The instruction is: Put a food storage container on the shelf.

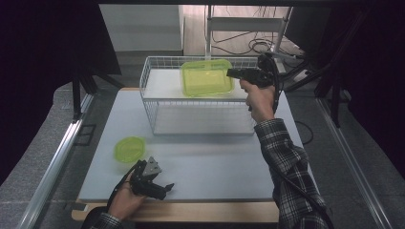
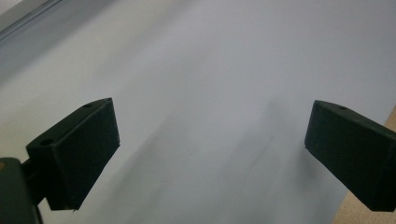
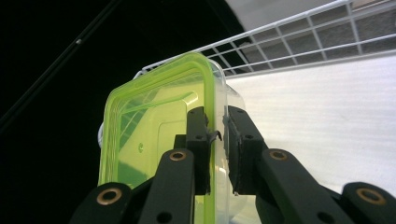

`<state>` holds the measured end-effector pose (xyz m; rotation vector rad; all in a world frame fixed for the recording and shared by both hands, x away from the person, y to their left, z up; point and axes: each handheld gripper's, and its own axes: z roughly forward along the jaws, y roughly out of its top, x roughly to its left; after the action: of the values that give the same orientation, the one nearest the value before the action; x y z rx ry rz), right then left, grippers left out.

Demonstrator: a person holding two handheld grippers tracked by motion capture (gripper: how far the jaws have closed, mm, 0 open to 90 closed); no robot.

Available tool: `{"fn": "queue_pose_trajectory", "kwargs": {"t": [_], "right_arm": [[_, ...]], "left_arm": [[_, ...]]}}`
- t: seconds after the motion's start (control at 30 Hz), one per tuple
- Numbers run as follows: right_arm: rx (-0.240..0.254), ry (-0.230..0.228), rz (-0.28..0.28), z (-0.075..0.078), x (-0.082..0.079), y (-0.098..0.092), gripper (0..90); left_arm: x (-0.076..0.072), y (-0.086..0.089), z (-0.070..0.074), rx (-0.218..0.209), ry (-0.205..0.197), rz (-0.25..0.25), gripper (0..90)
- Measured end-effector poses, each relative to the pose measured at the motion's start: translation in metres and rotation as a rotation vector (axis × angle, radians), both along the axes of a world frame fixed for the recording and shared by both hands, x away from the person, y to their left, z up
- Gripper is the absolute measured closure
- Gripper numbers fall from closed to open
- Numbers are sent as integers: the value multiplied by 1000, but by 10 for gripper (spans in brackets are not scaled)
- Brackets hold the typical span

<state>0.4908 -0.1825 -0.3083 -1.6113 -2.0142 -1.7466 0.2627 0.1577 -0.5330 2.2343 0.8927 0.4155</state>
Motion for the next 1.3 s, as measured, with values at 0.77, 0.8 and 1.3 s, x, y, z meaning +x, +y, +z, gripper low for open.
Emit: {"fn": "queue_pose_trajectory", "kwargs": {"t": [0.77, 0.8, 1.3], "right_arm": [[-103, -24, -70, -11, 11, 7, 750], [-107, -26, -72, -11, 11, 7, 746], [-256, -77, -64, -13, 21, 15, 585]], "left_arm": [[0, -1, -2, 14, 6, -5, 31], [0, -1, -2, 14, 6, -5, 31], [0, -2, -3, 20, 14, -11, 31]]}}
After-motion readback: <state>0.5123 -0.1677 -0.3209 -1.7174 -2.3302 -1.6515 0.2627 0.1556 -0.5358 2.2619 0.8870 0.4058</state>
